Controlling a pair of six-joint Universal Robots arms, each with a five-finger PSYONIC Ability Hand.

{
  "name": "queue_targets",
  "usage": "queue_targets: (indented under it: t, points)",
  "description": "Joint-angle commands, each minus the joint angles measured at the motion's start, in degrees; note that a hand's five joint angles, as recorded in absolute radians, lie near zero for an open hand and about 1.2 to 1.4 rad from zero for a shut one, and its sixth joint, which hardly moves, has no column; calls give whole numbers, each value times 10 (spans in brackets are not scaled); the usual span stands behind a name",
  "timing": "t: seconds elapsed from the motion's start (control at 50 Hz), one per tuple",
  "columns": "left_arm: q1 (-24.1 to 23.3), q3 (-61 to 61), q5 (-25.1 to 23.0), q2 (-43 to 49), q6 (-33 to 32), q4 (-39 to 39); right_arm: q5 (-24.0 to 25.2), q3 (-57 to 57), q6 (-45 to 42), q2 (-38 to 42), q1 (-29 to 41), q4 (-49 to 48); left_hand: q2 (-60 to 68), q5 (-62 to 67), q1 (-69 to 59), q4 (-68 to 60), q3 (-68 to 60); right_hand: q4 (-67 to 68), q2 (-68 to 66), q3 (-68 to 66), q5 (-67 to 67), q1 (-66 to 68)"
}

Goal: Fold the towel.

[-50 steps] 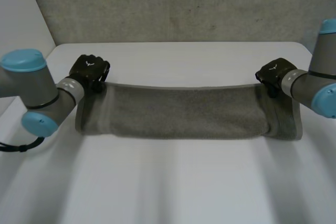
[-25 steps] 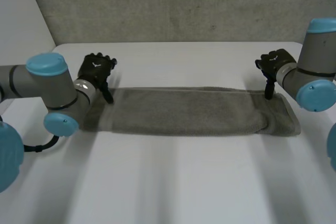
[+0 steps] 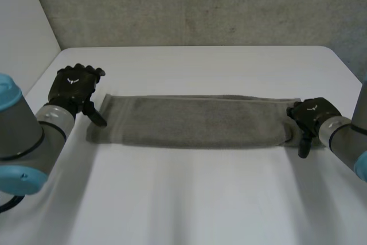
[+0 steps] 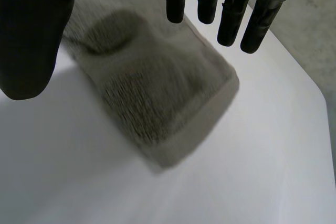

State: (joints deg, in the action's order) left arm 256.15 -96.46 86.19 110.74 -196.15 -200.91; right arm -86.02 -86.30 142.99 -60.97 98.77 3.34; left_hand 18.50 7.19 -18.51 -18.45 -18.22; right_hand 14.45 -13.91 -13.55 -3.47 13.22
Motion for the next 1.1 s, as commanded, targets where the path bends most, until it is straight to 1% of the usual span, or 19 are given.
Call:
queue_targets:
  t: [0.02,0.04,0.06,0.1,0.32,0.46,0.54,0.58,0.6,0.64,0.7,0.72,0.76,0.84,0.88,0.9,0.92,1.02,1.1]
  points:
    - [-1,-32,-1,1,0,-40,5,-13,-14,40,-38,-76,-7,6,7,7,4,33,-39,-42,-43,46]
    - [-2,-33,0,1,0,-42,6,-12,-17,47,-48,-83,-9,4,9,8,6,139,-144,-148,-148,151]
    - [-1,-33,-1,2,0,-43,6,-12,-17,47,-48,-83,-9,4,9,8,6,140,-145,-149,-150,152]
    - [0,-33,0,2,1,-44,3,-1,-18,56,-65,-84,-9,4,9,8,6,601,-607,-610,-611,614]
    - [-1,-35,0,1,3,-45,-5,48,-21,12,-125,-92,-11,3,11,10,8,656,-661,-664,-665,668]
    - [0,-34,0,0,12,-45,-50,141,-62,-21,-118,-108,-12,1,12,12,9,656,-661,-664,-665,668]
    - [0,-34,0,0,22,-45,-53,177,-55,-20,-29,-107,-11,3,11,10,8,656,-661,-664,-665,668]
    - [0,-34,0,0,23,-45,-50,200,-54,8,88,-110,-11,3,11,10,8,656,-661,-664,-665,668]
    - [0,-34,0,0,23,-45,-50,200,-54,9,88,-110,-11,3,11,10,8,656,-661,-664,-665,668]
    - [0,-34,0,0,23,-45,-49,210,-56,53,188,-121,-11,3,11,10,8,656,-661,-664,-665,668]
    - [1,-34,0,1,23,-45,-31,210,-62,101,279,-151,-11,3,11,10,8,656,-661,-664,-665,668]
    - [1,-34,0,1,23,-45,-31,210,-62,101,280,-151,-9,4,9,8,6,656,-661,-664,-665,668]
    - [1,-34,1,1,23,-45,-13,211,-74,156,358,-169,-10,3,11,10,8,656,-661,-664,-665,668]
    - [1,-36,0,3,23,-45,-9,209,-119,208,390,-166,-11,3,11,10,8,656,-661,-664,-665,668]
    - [1,-37,0,3,23,-45,-5,200,-175,219,386,-162,-11,3,11,10,8,124,-130,-133,-134,137]
    - [1,-40,0,3,23,-45,-5,199,-175,219,386,-162,-11,3,11,10,8,121,-127,-130,-131,134]
    - [1,-40,0,3,23,-45,-7,196,-191,209,382,-162,-11,3,11,10,8,-44,39,36,35,-32]
    - [1,-41,0,3,23,-47,-6,171,-136,140,334,-167,-11,3,11,10,8,-44,39,36,35,-32]
    - [1,-39,0,2,23,-47,-1,110,-10,34,272,-162,-11,3,11,10,8,-44,39,36,35,-32]
